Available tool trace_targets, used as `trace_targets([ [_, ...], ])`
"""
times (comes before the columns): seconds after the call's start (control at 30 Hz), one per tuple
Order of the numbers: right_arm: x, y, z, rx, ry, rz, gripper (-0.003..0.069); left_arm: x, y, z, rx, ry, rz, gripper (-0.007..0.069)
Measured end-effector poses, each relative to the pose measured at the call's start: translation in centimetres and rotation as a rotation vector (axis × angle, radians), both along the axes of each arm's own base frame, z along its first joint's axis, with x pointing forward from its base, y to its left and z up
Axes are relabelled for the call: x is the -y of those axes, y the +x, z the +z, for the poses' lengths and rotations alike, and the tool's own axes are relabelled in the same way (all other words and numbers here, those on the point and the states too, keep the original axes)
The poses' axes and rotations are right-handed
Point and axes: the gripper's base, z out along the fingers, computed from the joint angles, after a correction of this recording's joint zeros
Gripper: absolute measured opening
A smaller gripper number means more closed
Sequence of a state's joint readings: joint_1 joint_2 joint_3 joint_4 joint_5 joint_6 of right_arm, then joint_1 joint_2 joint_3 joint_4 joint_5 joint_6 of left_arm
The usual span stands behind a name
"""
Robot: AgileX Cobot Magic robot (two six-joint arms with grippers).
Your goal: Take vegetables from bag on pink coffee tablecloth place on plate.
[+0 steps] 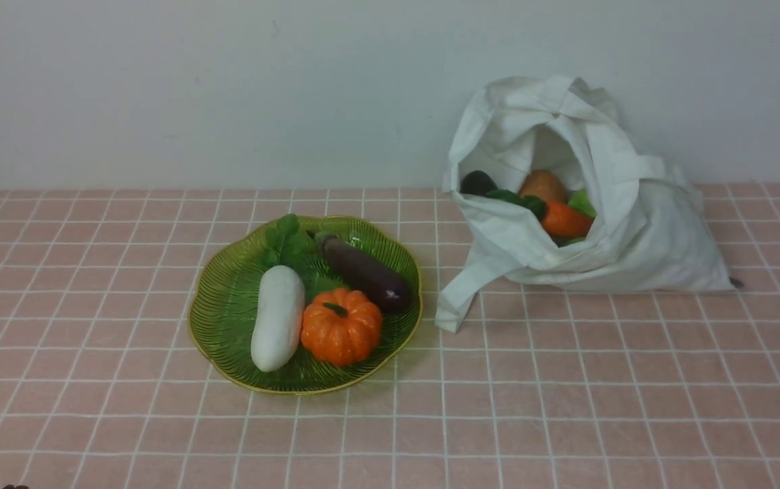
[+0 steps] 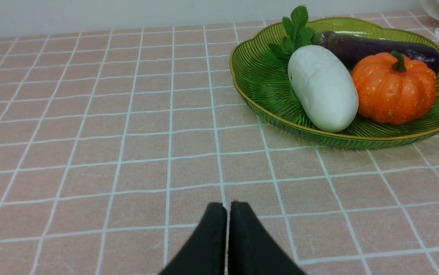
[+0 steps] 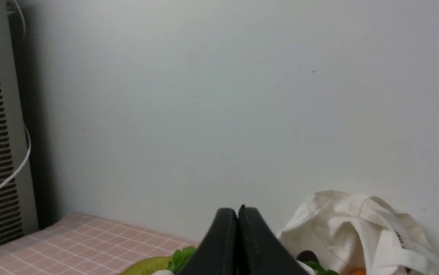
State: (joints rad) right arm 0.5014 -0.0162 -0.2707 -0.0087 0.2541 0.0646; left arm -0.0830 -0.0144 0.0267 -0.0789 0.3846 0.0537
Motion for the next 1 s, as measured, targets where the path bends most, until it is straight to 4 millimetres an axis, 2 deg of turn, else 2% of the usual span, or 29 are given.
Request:
trace_targets([
  [0.17,0.4,1.3,-3.1,-0.088,-0.046,-0.232,-0.0015,0.0,0.0,0.0,0.000,0.000,0.000,-0.0006],
  [0.3,0.9,2.3,-6.6,-0.194,-0.072,-0.390,-0.0015,0.0,0.0,0.0,0.000,0.000,0.000,-0.0006],
  [0.33,1.2,2.6,-8.4,-0.253,-0.083,-0.450,-0.0015,0.0,0.0,0.0,0.000,0.000,0.000,-0.0006],
  [0.43,1.6,2.7,-10.6,-0.377,-0.107,-0.516,-0.0015,0.0,0.0,0.0,0.000,0.000,0.000,-0.0006],
  [1.0,1.8,2.7,-10.8,-0.404,-0.115,-0.533,-0.0015,0.0,0.0,0.0,0.000,0.000,0.000,-0.0006],
])
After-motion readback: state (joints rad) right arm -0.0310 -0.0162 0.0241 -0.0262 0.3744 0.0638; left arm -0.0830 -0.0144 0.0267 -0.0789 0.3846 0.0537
